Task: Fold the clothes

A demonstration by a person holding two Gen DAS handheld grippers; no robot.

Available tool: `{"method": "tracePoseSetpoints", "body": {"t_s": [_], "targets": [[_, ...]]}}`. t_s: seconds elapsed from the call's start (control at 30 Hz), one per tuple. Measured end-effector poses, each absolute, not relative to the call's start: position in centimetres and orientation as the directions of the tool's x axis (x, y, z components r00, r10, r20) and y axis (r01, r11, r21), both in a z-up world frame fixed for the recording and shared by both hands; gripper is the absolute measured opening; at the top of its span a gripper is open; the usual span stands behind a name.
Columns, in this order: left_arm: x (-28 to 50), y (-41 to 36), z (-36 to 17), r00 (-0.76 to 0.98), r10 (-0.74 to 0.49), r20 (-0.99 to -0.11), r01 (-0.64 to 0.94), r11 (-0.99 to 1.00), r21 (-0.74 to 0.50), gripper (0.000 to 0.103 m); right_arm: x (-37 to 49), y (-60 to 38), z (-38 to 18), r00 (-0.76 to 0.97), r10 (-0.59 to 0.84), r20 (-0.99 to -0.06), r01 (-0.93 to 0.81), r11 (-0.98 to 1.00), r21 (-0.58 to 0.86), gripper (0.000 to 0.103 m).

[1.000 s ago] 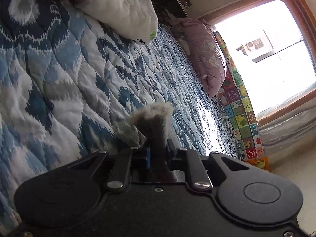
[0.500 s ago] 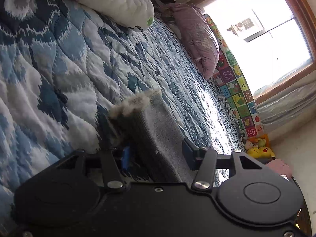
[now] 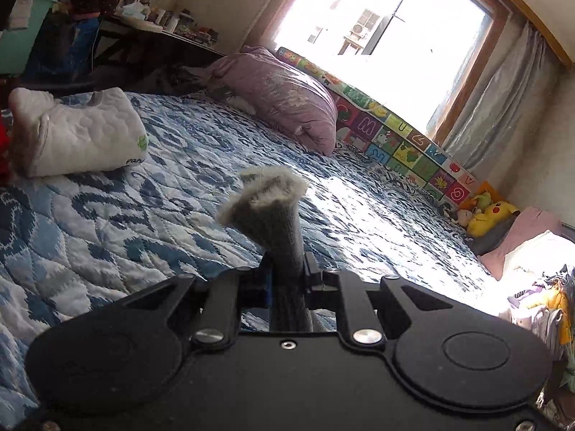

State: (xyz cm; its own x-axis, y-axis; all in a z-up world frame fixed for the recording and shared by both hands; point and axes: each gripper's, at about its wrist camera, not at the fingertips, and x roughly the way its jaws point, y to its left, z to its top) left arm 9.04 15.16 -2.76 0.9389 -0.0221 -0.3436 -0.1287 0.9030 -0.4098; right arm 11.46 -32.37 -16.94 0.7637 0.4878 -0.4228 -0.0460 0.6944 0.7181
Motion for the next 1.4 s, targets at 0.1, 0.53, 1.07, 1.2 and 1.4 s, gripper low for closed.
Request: {"method": "tracePoseSetpoints", "body": {"t_s": [0.1, 0.53, 1.07, 1.2, 1.4], "targets": [[8.9, 9.9, -1.0, 0.949, -0.039, -0.313, -0.043, 0.967, -0.251, 0.013, 11.4, -32.4, -16.9, 0.762, 0.495, -0.417, -0.049, 0.687, 0.725, 0.047], [8.9, -9.9, -6.6, 0.920, -0.161, -0.356, 0.290, 0.892, 0.347, 0.013, 8.5, -35.7, -15.3, 0.786, 0.443, -0.431, 0.001, 0.697, 0.717, 0.058], [7.1, -17.6, -13.4, 0.888, -0.141, -0.439, 0.430, 0.593, 0.680, 0.019, 7.2, -35.8, -16.3, 0.810, 0.436, -0.393, -0.042, 0.712, 0.701, 0.069], [6.3, -17.1, -12.2, 0.855, -0.223, -0.468, 0.496, 0.617, 0.611, 0.022, 7.0, -35.7, -16.1, 0.814, 0.428, -0.393, -0.040, 0.716, 0.697, 0.068], [5.1, -12.4, -7.6, 0.767, -0.410, -0.493, 0.611, 0.701, 0.368, 0.040, 6.7, -36.0, -14.6, 0.822, 0.384, -0.420, 0.000, 0.738, 0.675, 0.064]]}}
